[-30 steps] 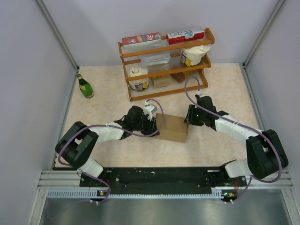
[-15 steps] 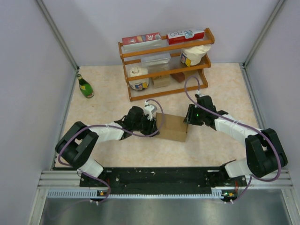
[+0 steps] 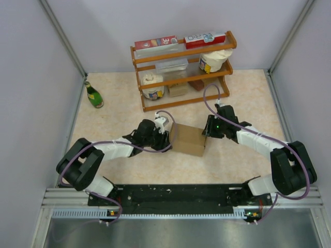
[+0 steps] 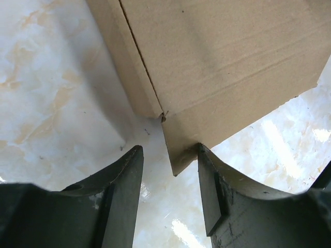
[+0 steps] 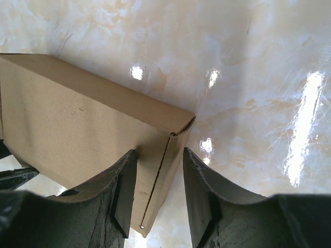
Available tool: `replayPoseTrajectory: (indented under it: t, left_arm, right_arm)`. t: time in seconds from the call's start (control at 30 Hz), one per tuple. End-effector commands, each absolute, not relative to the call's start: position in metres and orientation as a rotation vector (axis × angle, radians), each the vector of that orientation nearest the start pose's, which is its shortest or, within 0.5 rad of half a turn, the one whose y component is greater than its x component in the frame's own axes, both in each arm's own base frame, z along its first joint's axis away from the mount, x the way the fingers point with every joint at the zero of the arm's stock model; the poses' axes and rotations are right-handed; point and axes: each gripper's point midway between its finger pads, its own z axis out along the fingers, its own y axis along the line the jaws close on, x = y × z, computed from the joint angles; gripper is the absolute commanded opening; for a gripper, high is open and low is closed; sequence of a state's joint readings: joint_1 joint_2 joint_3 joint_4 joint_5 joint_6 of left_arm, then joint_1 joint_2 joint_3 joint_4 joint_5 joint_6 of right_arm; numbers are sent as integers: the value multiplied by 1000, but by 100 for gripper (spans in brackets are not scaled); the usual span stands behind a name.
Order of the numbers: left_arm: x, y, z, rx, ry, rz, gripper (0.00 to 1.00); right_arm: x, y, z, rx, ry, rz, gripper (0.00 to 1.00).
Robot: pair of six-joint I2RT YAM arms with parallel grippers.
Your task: Fold the paper box
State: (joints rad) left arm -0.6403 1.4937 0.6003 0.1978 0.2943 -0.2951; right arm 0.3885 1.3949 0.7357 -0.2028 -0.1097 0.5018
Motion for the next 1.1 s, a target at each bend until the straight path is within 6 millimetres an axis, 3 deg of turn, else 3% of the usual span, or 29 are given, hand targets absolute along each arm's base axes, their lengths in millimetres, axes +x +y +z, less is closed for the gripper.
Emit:
replayPoseTrajectory:
  t: [0.0,0.47,1.07]
  left_arm:
    - [249,-249,37,527,2324,-747,51]
    - [261,-238,44,468,2305,-718,50]
    - [278,-249,37,447,2321,-750,47]
  right_arm:
    - [299,159,56,96,2520,492,40]
    - [300,159,56,93,2517,496,40]
    - [297,160,54,81,2526,511,40]
